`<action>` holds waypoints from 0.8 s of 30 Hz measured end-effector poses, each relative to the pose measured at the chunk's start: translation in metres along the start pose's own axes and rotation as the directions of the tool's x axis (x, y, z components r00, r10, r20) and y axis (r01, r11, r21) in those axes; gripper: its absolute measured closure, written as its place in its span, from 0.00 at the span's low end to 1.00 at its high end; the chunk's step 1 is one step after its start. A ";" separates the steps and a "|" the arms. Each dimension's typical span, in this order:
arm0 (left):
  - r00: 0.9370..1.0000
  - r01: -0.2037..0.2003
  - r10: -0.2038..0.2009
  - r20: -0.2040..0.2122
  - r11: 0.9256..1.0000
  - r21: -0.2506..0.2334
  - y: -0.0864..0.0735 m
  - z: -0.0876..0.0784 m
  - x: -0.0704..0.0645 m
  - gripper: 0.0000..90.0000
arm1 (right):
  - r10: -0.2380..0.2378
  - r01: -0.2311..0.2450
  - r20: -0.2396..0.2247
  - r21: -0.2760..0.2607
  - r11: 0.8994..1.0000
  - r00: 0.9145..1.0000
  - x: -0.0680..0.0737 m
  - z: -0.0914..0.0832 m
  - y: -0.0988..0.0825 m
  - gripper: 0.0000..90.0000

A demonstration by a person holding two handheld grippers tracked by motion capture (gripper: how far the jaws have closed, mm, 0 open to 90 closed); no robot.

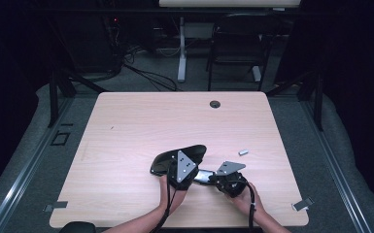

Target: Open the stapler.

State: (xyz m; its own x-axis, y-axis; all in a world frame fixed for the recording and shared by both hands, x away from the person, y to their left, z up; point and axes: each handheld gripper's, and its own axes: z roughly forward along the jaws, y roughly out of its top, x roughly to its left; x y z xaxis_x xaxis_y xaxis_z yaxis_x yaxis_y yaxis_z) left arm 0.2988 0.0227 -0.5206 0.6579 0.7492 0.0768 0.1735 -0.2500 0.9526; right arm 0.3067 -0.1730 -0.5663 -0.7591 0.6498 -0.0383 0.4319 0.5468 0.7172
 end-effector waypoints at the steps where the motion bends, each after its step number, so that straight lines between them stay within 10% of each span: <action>1: 1.000 0.004 -0.004 -0.002 1.000 0.002 0.001 -0.001 0.001 1.00 | -0.002 0.002 0.001 0.004 1.000 1.000 0.001 0.000 0.000 1.00; 24: 0.997 0.056 -0.056 -0.051 0.998 -0.006 0.017 -0.022 0.028 1.00 | 0.018 -0.017 -0.024 0.036 0.999 1.000 -0.004 0.000 0.004 1.00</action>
State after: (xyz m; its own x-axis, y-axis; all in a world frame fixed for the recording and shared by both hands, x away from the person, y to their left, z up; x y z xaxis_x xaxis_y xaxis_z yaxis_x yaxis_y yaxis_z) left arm 0.3046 0.0528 -0.4957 0.6093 0.7920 0.0383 0.2057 -0.2045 0.9570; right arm 0.3112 -0.1730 -0.5630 -0.7629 0.6464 -0.0083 0.4622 0.5544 0.6921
